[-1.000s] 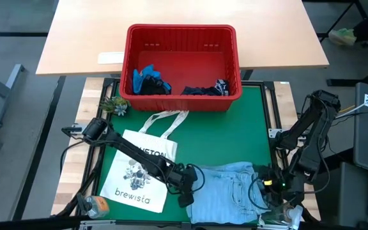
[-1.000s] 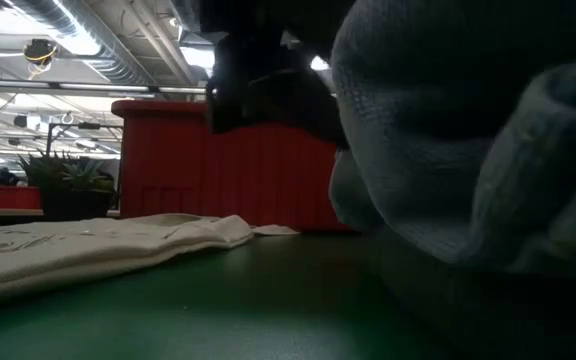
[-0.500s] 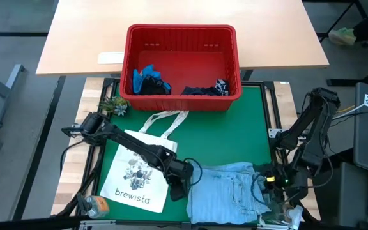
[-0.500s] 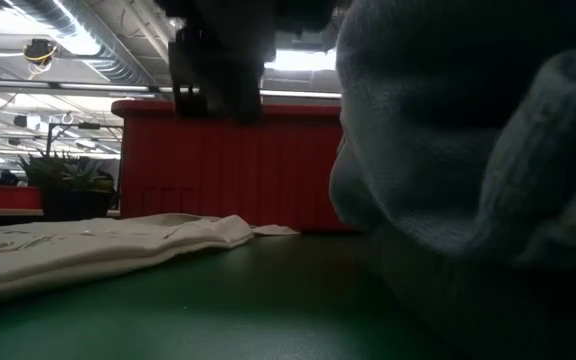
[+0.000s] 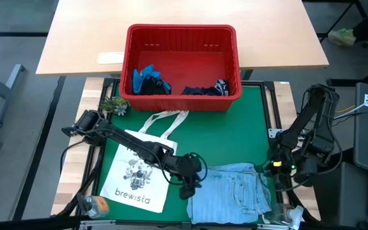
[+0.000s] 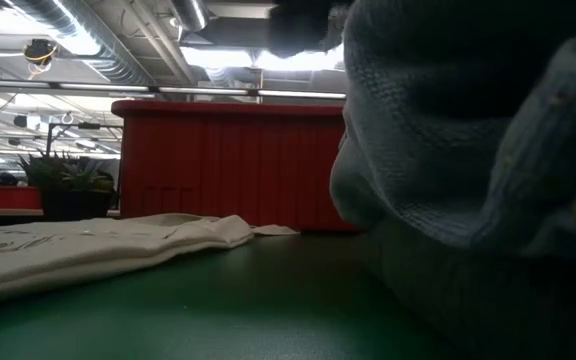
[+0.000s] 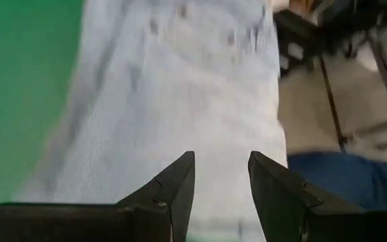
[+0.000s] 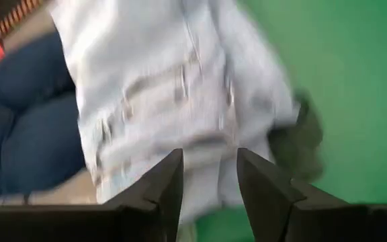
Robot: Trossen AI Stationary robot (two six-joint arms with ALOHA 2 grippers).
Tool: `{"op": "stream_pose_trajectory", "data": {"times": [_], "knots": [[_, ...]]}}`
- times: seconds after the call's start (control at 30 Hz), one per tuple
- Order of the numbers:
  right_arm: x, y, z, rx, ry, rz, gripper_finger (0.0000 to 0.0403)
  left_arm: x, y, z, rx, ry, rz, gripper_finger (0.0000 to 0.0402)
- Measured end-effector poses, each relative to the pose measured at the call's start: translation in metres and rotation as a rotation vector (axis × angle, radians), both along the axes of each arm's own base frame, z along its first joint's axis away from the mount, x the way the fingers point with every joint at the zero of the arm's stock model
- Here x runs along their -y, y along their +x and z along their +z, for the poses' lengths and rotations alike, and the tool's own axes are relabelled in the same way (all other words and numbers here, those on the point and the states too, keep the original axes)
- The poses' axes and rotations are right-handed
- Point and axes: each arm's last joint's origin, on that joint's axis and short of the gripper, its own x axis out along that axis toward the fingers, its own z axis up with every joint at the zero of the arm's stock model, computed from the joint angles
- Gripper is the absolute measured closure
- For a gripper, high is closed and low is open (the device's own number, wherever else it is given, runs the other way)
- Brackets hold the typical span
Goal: Fold Laundry from Bin
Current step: Stack the light blue jeans on top of the green t-shirt
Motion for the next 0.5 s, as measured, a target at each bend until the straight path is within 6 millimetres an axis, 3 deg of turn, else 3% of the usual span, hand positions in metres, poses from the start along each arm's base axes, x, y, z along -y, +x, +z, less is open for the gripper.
{"op": "stream_pose_trajectory", "data": {"times": [0.23, 0.5], "knots": [[-0.016, 0.015, 0.008, 0.267, -0.101, 0.087, 0.0263, 0.005, 0.011, 0.0, 0.159, 0.112, -0.034, 0.0266], [-0.053, 0.04, -0.029, 0.193, -0.332, 0.302, 0.0263, 0.008, 0.017, -0.024, 0.135, 0.266, -0.039, 0.0266]]}}
